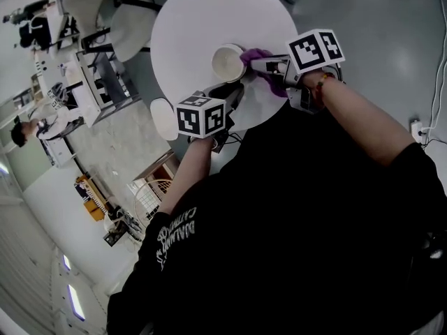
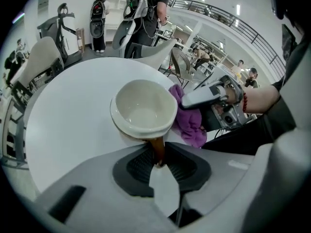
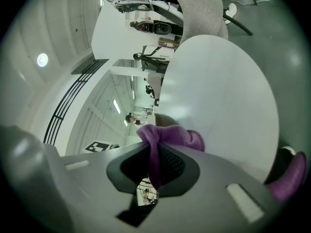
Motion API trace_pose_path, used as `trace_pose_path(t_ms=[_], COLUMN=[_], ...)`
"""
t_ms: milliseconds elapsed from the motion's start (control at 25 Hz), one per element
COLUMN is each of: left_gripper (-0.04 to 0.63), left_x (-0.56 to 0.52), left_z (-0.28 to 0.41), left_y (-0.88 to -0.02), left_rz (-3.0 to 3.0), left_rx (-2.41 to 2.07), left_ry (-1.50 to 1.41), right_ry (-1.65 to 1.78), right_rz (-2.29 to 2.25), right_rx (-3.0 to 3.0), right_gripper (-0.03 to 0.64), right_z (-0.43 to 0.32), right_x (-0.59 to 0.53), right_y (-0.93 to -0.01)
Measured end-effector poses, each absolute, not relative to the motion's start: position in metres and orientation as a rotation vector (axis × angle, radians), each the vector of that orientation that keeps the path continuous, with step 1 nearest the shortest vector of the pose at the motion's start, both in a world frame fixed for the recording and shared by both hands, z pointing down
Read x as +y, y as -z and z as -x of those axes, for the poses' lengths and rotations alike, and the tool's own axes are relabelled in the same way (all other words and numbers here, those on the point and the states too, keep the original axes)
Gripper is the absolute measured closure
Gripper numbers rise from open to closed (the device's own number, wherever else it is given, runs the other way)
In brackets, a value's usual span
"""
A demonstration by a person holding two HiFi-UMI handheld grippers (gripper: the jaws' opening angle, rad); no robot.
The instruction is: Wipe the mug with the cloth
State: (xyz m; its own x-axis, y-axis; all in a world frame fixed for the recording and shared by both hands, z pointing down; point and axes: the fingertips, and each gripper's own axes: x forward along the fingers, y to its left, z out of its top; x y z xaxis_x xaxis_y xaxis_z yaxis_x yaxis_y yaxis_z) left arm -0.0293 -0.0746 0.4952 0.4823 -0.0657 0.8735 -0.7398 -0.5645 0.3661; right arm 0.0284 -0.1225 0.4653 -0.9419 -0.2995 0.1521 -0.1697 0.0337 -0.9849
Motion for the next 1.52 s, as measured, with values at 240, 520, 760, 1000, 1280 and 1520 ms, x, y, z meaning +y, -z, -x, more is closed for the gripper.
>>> trace_pose_path(t_ms=[240, 520, 760, 1000, 1280, 1520], left_gripper=[0.526, 0.525, 0.52, 0.52, 0.52, 0.52], left_x=[-0.047, -0.041, -0.027, -0.025, -0.023, -0.023], left_z=[0.03, 0.035, 0.037, 0.038, 0.037, 0.036], left_y=[-0.49, -0.492, -0.49, -0.491, -0.49, -0.491], left_rz=[-1.986, -1.984, -1.97, -1.956, -1.947, -1.94], left_rx=[-0.662, -0.644, -0.617, -0.617, -0.611, -0.608], left_ry=[-1.032, -1.041, -1.042, -1.044, -1.047, -1.049], right_ry=[2.036, 2.035, 2.024, 2.033, 2.029, 2.043], right_rz=[0.564, 0.604, 0.581, 0.558, 0.528, 0.499], right_rx=[2.254, 2.239, 2.266, 2.277, 2.342, 2.359], right_gripper=[0.586, 0.586, 0.586, 0.586, 0.586, 0.586], right_z=[-0.018, -0.008, 0.0, 0.005, 0.01, 0.013], right_x=[-0.081, -0.074, -0.061, -0.055, -0.05, -0.047], right_y=[-0.464, -0.467, -0.464, -0.465, -0.463, -0.465])
